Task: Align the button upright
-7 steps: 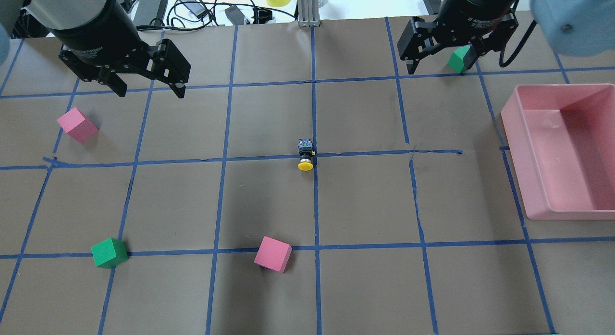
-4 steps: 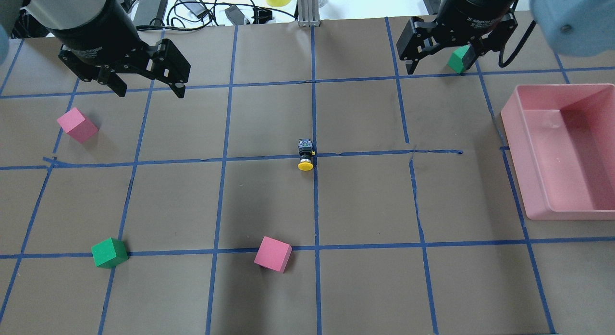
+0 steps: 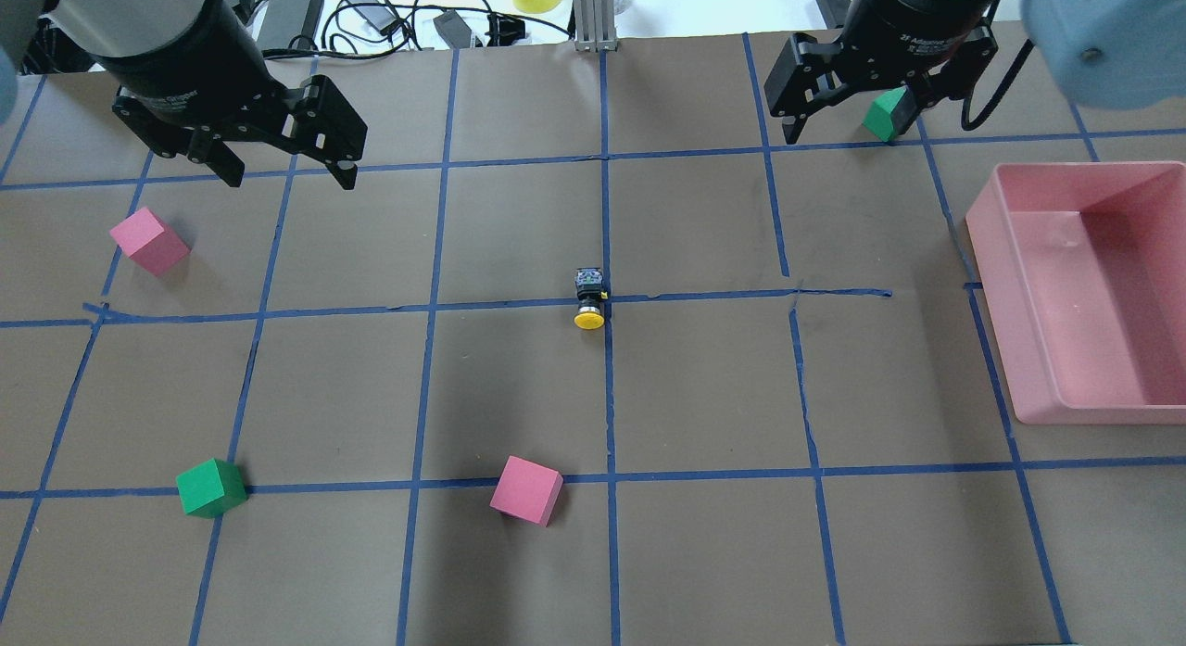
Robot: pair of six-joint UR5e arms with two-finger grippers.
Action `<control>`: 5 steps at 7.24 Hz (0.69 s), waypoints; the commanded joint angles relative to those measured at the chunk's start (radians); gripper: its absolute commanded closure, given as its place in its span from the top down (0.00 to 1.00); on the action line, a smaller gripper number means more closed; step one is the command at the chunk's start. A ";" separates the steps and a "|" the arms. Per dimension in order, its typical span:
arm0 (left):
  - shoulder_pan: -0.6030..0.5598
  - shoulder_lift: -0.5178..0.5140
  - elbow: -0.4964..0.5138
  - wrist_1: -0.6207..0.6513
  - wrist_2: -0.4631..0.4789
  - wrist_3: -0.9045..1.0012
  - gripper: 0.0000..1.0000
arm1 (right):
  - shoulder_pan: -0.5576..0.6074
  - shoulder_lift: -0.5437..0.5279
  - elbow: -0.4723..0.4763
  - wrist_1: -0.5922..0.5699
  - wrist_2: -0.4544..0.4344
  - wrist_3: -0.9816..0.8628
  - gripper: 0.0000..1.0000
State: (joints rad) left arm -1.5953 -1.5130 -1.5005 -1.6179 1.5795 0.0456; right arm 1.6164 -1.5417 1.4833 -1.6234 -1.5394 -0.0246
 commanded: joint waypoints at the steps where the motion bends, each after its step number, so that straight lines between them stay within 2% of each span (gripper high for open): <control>1: 0.000 -0.007 0.002 0.001 -0.004 0.002 1.00 | 0.002 0.000 0.002 -0.001 0.002 -0.001 1.00; 5: -0.011 -0.042 0.012 0.048 -0.015 0.008 1.00 | 0.002 0.000 0.000 0.000 0.001 0.000 1.00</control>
State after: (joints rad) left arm -1.5980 -1.5431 -1.4899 -1.5893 1.5726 0.0532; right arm 1.6183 -1.5416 1.4836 -1.6235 -1.5384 -0.0251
